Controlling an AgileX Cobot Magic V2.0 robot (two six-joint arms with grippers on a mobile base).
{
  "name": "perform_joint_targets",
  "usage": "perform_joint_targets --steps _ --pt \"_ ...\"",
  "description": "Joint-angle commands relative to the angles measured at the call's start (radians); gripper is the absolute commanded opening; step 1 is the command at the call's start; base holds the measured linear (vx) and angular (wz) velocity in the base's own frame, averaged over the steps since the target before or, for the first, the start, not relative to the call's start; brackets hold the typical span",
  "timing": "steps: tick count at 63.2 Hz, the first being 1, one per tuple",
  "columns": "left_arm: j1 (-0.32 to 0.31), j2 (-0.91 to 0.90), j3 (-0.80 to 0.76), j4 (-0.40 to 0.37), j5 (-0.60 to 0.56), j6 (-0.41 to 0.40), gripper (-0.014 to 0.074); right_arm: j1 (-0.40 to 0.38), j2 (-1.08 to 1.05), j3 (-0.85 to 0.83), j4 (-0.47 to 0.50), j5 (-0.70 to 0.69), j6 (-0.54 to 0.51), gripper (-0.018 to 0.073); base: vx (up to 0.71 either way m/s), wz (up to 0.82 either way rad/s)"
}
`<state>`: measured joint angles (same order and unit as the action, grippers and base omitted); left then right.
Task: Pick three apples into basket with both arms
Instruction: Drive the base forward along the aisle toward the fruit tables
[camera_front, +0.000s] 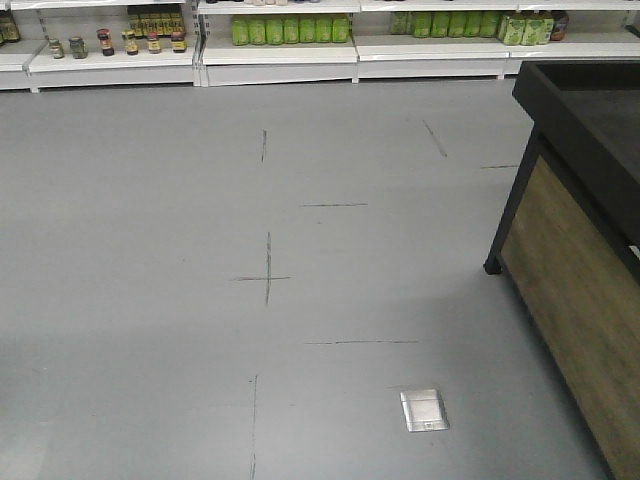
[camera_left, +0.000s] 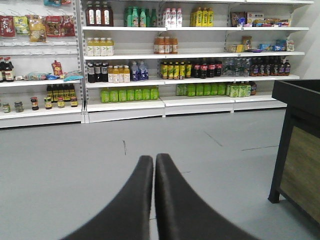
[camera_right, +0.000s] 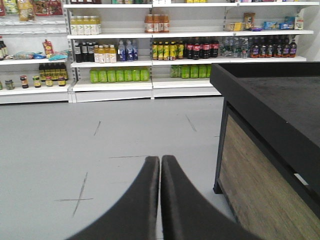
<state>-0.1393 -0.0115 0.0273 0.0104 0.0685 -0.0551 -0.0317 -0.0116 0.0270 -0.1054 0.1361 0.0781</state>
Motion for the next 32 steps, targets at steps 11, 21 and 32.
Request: perform_joint_targets --steps 11,21,32 --pt "-0.002 -0.016 0.002 -0.005 -0.069 -0.002 -0.0006 -0.007 -0.013 0.015 -0.005 -0.074 0.000 -0.0009 0.13 -0.17" --pt "-0.002 -0.016 0.002 -0.005 -0.069 -0.002 -0.0006 -0.007 -0.013 0.015 -0.005 -0.074 0.000 -0.0009 0.11 -0.22" --pt "-0.002 -0.016 0.002 -0.005 -0.069 -0.002 -0.0006 -0.007 -0.013 0.015 -0.005 -0.074 0.000 -0.0009 0.09 -0.30"
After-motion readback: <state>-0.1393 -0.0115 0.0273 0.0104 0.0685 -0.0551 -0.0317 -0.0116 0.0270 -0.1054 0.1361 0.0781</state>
